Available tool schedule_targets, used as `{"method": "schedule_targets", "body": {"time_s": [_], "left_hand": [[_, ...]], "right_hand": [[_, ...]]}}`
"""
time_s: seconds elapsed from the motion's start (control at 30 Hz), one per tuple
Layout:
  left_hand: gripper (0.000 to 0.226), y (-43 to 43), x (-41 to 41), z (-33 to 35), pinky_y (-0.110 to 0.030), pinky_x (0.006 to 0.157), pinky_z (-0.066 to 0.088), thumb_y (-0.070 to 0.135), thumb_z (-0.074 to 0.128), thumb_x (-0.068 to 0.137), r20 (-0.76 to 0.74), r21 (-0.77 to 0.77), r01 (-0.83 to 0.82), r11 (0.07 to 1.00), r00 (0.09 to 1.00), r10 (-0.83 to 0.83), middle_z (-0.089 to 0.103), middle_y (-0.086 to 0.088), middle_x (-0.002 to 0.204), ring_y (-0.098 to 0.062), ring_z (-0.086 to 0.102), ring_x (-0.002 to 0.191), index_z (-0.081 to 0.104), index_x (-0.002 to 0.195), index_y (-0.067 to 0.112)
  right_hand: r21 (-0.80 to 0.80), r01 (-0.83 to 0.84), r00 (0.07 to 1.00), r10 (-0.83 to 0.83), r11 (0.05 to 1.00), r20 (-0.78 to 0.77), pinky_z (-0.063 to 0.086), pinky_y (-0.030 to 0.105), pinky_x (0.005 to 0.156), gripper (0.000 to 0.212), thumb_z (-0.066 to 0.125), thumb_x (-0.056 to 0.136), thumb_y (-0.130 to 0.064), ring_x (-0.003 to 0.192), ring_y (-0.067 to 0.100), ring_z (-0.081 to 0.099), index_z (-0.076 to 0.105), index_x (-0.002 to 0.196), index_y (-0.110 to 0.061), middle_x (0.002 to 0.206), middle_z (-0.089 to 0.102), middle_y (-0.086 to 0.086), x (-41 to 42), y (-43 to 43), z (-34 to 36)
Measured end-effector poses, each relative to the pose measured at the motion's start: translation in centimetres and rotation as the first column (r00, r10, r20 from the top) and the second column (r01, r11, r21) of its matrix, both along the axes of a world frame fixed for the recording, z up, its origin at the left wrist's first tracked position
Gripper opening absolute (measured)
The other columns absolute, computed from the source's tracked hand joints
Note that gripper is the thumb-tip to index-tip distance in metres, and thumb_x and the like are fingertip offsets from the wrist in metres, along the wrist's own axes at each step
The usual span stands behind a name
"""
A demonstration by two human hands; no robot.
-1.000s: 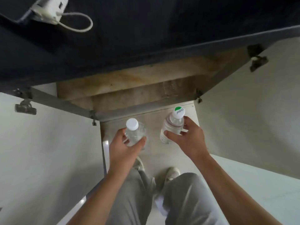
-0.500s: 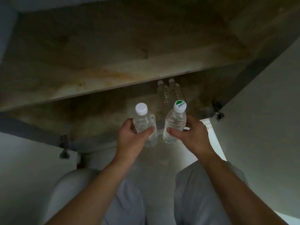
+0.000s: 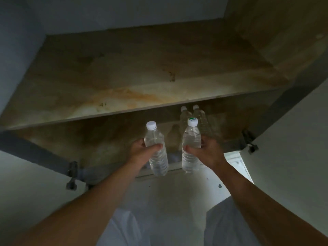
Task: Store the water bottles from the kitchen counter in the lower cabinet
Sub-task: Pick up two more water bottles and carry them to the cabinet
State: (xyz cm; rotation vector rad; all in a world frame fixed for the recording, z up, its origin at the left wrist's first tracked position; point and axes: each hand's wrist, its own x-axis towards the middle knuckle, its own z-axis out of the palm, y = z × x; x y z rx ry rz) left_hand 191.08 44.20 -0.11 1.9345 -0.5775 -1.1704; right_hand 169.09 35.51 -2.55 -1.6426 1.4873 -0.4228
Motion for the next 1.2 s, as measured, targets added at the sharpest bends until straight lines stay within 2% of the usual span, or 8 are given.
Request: {"method": "schedule_targets", "body": {"time_s": [0.1,0.23,0.5,0.6,0.77,0.9,1.03,1.2], "left_hand": [[0.033,-1.9,1.6,-2.7,-0.026,0.072,0.055,0.022,0.089,0.073,-0.006,0.015,0.001,1.000,1.000,-0.001,0.078,-0.004,0.098,-0.018,0.074,0.086,0.076,0.104,0.015],[0.036,-4.2,3.5,-5.1,-0.039,0.084,0.061,0.039,0.090,0.071,-0.011,0.034,-0.050,0.998,0.999,0.050,0.078,-0.005,0.091,-0.024,0.075,0.086,0.075,0.095,0.016],[0.023,-6.0,5.3,-10.5,-0.039,0.084,0.058,0.018,0.083,0.081,-0.035,0.024,-0.153,0.988,0.987,0.154,0.073,-0.011,0.087,-0.026,0.070,0.080,0.074,0.098,0.005],[0.029,-6.1,5.1,-12.0,-0.048,0.084,0.061,-0.002,0.078,0.081,-0.087,0.034,-0.151,0.988,0.984,0.153,0.071,-0.015,0.087,-0.029,0.067,0.077,0.067,0.108,-0.003],[0.042,-5.5,2.7,-12.5,-0.024,0.061,0.051,0.011,0.089,0.075,0.054,-0.033,0.051,0.998,0.997,-0.049,0.075,-0.005,0.093,-0.018,0.071,0.079,0.064,0.108,0.013],[0.053,-4.3,1.9,-13.1,-0.021,0.065,0.055,0.005,0.090,0.070,0.043,-0.128,0.078,0.989,0.996,-0.073,0.075,-0.002,0.094,-0.017,0.071,0.081,0.060,0.111,0.021],[0.064,-2.7,1.6,-14.8,-0.037,0.084,0.059,0.041,0.090,0.056,0.041,-0.207,0.088,0.974,0.996,-0.081,0.077,0.003,0.105,-0.017,0.075,0.096,0.063,0.113,0.033],[0.058,-3.0,1.4,-15.2,-0.038,0.088,0.060,0.007,0.088,0.073,0.068,-0.236,0.099,0.967,0.994,-0.085,0.077,0.007,0.105,-0.010,0.075,0.096,0.064,0.121,0.029]], "right_hand": [[-0.032,-0.061,0.998,0.060,0.998,-0.036,0.054,0.030,0.077,0.027,0.080,0.071,-0.055,0.081,0.006,0.069,0.068,0.087,-0.037,0.085,0.072,-0.015,2.7,-2.2,-2.6],[-0.014,-0.010,1.000,0.010,1.000,0.006,0.054,0.027,0.068,0.024,0.079,0.076,-0.052,0.076,0.010,0.071,0.073,0.085,-0.031,0.078,0.072,-0.012,6.0,-4.2,-4.9],[-0.072,0.030,0.966,-0.048,0.997,-0.255,0.060,0.037,0.076,0.077,0.046,0.062,-0.089,0.075,0.019,0.070,0.072,0.088,-0.022,0.079,0.072,-0.004,8.5,-5.7,-9.1],[-0.013,-0.078,0.924,0.068,0.997,-0.376,0.057,0.033,0.072,0.068,0.054,0.071,-0.081,0.081,0.022,0.069,0.071,0.097,-0.020,0.086,0.070,-0.001,8.8,-5.5,-10.3],[-0.021,-0.083,0.922,0.069,0.996,-0.382,0.056,0.033,0.078,0.054,0.062,0.079,-0.067,0.093,0.026,0.071,0.069,0.105,-0.021,0.097,0.074,0.002,8.7,-4.7,-10.6],[0.030,-0.175,0.962,0.178,0.984,-0.209,0.052,0.029,0.084,0.068,0.076,0.070,-0.061,0.105,0.019,0.068,0.052,0.127,-0.035,0.116,0.070,-0.008,6.6,-2.3,-10.4],[0.050,-0.301,0.929,0.304,0.952,-0.211,0.053,0.036,0.095,0.102,0.080,0.065,-0.053,0.119,0.021,0.062,0.023,0.149,-0.044,0.141,0.054,-0.010,4.2,0.1,-11.0],[-0.072,-0.269,0.953,0.254,0.960,-0.166,0.054,0.030,0.093,0.085,0.080,0.072,-0.050,0.115,0.017,0.064,0.037,0.144,-0.035,0.137,0.055,-0.007,4.3,0.6,-11.3]]}}
